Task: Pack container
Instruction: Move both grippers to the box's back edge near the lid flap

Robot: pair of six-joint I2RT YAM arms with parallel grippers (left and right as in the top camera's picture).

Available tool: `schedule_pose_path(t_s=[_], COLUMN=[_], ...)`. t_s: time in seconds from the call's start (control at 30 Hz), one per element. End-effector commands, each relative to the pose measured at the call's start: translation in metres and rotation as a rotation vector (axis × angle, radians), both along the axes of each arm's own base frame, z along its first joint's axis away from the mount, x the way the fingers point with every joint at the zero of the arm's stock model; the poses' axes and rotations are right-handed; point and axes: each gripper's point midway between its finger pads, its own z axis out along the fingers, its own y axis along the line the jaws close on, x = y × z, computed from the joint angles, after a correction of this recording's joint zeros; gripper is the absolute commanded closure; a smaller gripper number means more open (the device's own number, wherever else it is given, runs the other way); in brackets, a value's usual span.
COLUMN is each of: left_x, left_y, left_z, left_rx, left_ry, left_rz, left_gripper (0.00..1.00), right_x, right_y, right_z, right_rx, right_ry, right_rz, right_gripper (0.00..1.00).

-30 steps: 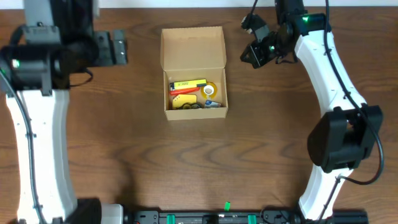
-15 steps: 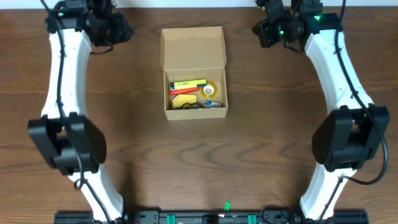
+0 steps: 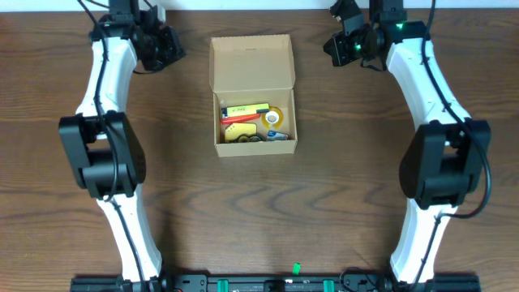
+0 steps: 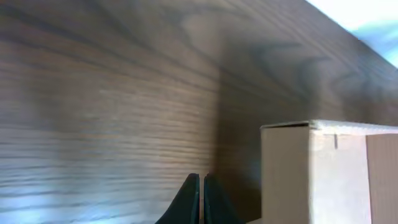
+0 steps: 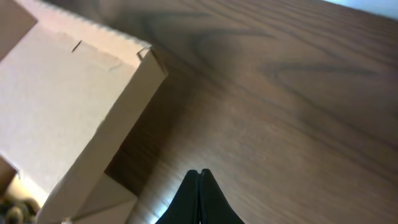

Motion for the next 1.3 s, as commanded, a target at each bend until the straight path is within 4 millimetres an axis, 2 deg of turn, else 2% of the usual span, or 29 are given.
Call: schedule_pose_path(t_s=[0.0, 0.13, 0.23, 0.33, 0.43, 0.6, 0.77, 1.07, 1.27], left_x=[-0.001, -0.004, -0.004, -0.005, -0.006, -0.009, -0.012, -0.014, -0.014], left_y=[-0.011, -0.024, -0.037, -0.047, -0.055, -0.08, -0.092, -0.097, -0.097], left_z=[-0.022, -0.044, -0.05, -0.05, -0.047, -0.038, -0.033, -0.017, 0.004], left_rx=[-0.118, -0.207, -0.282, -0.328, -0.352, -0.406, -0.431, -0.481, -0.46], left_ry=[0.086, 0.14, 0.155, 0.158, 0.153, 0.138, 0.131, 0.085, 0.014], left_rz=[0.029, 0.007, -0.019, -0.042, -0.065, -0.131, -0.166, -0.23, -0.268], left_gripper=[0.94, 0.94, 0.94, 0.95, 0.94, 0.94, 0.94, 0.94, 0.94], right_x=[0.001, 0.006, 0.007, 0.004, -0.001, -0.004, -0.004, 0.0, 0.003], right_y=[0.014, 0.026, 0.034, 0.046, 0.062, 0.087, 0.096, 0.1, 0.099], right_z=[-0.012, -0.035, -0.057, -0.072, -0.075, -0.08, -0.08, -0.063, -0.036], right_rx=[0.111, 0.191, 0.219, 0.257, 0.287, 0.286, 0.301, 0.393, 0.52], right_ry=[0.069, 0.138, 0.201, 0.245, 0.257, 0.241, 0.252, 0.217, 0.165], right_rz=[-0.022, -0.052, -0.089, -0.082, -0.037, 0.009, 0.003, 0.063, 0.158], right_gripper=[0.99, 0.99, 0.99, 0.99, 0.99, 0.99, 0.99, 0.99, 0.99])
